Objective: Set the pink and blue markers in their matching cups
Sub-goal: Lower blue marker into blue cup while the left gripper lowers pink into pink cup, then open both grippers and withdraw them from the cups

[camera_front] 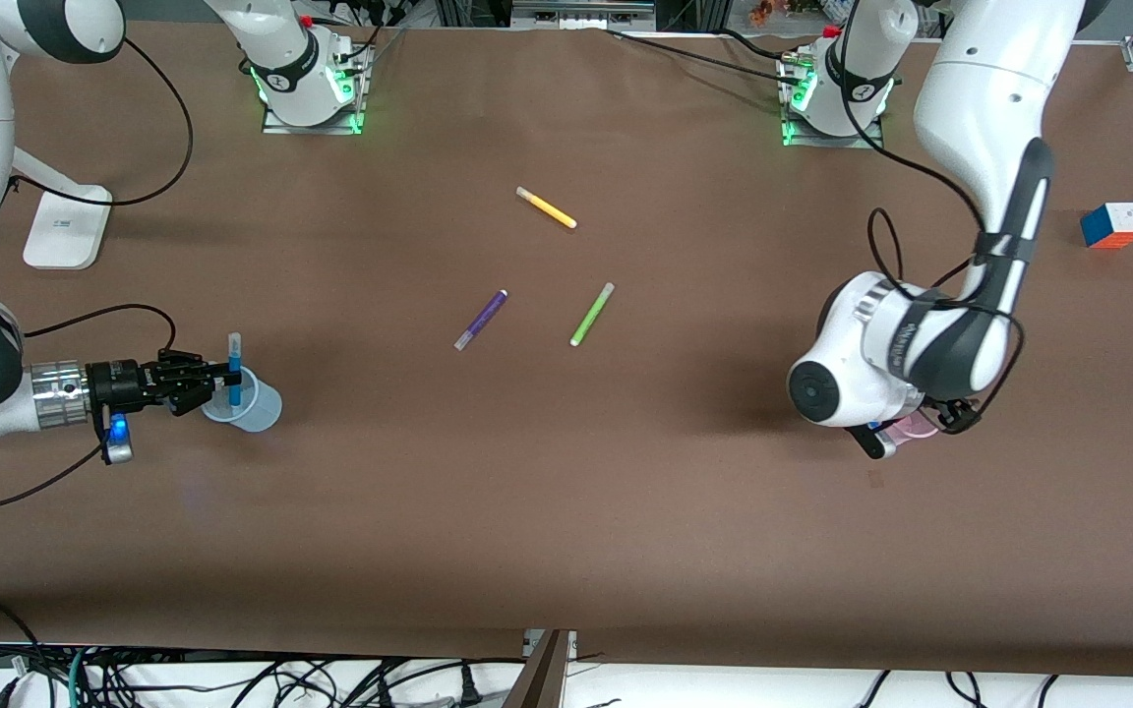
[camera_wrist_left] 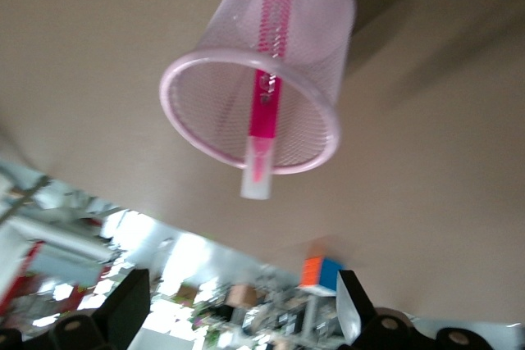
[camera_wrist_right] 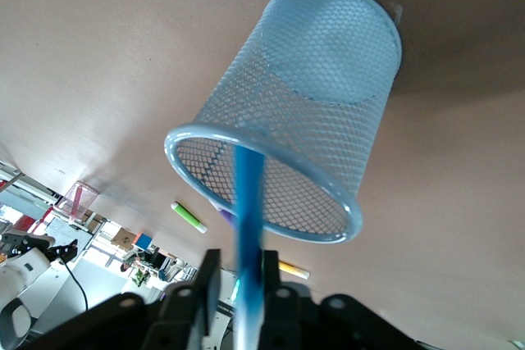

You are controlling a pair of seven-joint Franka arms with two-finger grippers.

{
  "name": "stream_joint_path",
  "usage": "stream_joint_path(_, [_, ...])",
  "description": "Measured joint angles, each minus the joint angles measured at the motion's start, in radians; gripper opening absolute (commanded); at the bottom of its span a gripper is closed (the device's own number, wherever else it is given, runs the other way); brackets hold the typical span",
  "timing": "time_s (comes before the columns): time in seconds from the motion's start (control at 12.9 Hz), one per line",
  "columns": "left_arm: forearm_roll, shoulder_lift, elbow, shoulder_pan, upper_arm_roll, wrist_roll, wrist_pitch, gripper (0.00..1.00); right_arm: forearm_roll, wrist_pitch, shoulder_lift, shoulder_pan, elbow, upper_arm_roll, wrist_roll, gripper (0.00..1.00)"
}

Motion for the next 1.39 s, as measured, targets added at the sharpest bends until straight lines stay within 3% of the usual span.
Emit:
stream_joint_path(0.46, [-0.444,-0.119,0.011,0.093,0.001,-0.234,0.005,1.00,-0.010,-0.001,-0.011,-0.018,0.052,0.002,-0.006,0.98])
stream_joint_path(0.62, [-0.569,-0.164,0.019,0.127,0.001,-0.258,0.041,1.00,-0.102,-0.006,-0.051,-0.012,0.104,0.016,-0.007,0.99])
stream_joint_path(1.08, [-0.668,-0.399,0.048,0.170,0.005,-0.263,0.062,1.00,-0.470,-0.061,-0.308,0.098,0.142,0.028,-0.089,0.99])
stream_joint_path(1.24, [-0.709,-0.477,0.035,0.176,0.043,-0.266,0.094,1.00,-0.525,-0.122,-0.405,0.104,0.133,0.028,-0.110,0.99])
stream_joint_path(1.39, [-0.711,-0.580,-0.071,0.174,0.097,-0.266,0.198,1.00,-0.565,-0.163,-0.511,0.105,0.087,0.028,-0.119,0.99])
